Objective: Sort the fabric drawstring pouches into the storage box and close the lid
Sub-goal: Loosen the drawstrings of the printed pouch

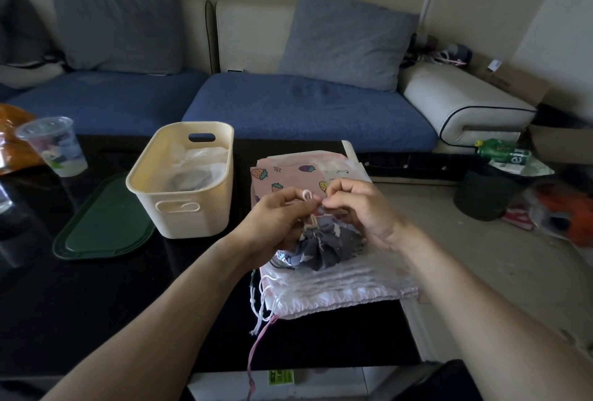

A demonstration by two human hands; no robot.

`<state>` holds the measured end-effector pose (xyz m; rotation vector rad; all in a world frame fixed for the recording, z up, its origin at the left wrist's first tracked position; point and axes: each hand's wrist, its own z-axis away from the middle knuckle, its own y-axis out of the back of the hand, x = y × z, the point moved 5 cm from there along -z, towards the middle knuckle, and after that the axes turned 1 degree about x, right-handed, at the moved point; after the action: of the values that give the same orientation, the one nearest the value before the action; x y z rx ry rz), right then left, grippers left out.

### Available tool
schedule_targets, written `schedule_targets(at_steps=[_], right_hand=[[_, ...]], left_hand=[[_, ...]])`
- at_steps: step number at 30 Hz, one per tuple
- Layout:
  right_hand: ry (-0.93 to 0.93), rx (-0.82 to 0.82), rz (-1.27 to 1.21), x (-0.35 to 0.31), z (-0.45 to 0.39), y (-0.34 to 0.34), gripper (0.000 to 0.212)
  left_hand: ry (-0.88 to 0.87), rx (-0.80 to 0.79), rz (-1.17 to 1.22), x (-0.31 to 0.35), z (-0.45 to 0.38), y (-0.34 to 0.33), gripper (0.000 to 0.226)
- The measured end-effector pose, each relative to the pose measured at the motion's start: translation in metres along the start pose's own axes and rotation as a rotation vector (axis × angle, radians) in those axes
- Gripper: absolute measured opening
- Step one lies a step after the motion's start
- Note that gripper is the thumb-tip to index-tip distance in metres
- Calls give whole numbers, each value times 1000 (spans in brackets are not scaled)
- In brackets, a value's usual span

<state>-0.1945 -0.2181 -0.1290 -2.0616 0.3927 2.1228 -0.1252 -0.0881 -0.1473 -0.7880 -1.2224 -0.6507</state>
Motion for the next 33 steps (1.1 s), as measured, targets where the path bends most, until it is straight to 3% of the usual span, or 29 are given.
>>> schedule_targets(at_steps=[5,10,14,17,21,25,30,33], right_hand=[[110,-44,296,-2,5,-2,6],[206,59,440,-5,3,-6,17],[189,95,535,-5,2,-6,24],[168,120,530,-6,3,-2,21],[190,150,501,-8,3,-1,22],[208,154,489,-8,4,-4,23],[189,93,462,-8,5,-8,23],[178,76,407,-8,5,-5,20]], left_hand=[[-63,108,71,-3,-5,6,13],[-119,243,-43,-1,-3,14,13],[-76,161,-119,0,-2,15,33],[-63,108,-185,3,0,17,21],[-253,259,-514,10,2,18,13],[-320,337,-595,9,2,16,7],[-303,321,-456,13,4,16,7],[-168,209,-261,8,1,15,9]])
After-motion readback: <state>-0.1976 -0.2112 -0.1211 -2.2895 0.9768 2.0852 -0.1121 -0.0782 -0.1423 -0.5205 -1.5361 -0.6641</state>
